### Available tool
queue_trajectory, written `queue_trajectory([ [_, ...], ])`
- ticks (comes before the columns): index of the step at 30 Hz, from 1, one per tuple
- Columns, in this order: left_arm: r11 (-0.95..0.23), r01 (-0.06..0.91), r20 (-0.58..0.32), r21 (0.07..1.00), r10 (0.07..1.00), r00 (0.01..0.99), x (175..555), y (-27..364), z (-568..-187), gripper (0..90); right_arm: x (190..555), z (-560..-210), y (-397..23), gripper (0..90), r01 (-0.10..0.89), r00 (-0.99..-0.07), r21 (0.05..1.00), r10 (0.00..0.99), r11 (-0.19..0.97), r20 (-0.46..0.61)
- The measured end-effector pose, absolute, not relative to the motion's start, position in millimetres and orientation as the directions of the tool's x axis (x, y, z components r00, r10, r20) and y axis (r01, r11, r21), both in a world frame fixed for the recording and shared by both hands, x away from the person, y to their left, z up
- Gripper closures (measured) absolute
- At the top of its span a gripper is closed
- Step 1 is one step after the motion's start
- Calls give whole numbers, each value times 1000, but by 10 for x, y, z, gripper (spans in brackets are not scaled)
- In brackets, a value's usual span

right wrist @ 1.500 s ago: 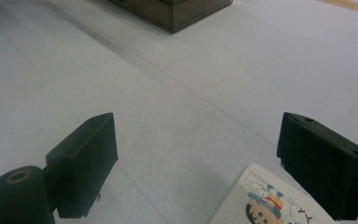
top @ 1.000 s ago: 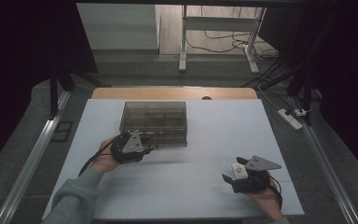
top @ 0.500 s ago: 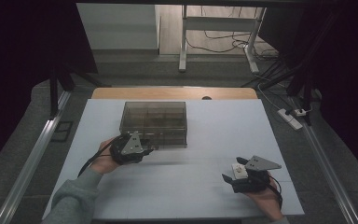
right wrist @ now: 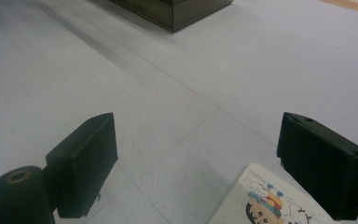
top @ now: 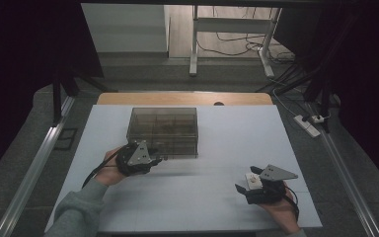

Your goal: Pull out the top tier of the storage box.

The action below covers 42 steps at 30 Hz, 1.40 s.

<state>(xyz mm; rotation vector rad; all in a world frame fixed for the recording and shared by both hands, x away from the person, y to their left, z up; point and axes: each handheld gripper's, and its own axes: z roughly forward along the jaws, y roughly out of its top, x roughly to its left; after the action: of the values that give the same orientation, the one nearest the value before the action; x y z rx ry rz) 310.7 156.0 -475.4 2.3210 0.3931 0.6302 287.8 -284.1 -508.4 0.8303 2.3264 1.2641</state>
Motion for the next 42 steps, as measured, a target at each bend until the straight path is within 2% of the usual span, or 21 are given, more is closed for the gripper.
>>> queue_trajectory([
  [42, -717, 101, 329, 689, 434, 839, 3046, 1580, -4773, 613, 2880, -5086, -2841, 117, 323, -760, 845, 649, 427, -37],
])
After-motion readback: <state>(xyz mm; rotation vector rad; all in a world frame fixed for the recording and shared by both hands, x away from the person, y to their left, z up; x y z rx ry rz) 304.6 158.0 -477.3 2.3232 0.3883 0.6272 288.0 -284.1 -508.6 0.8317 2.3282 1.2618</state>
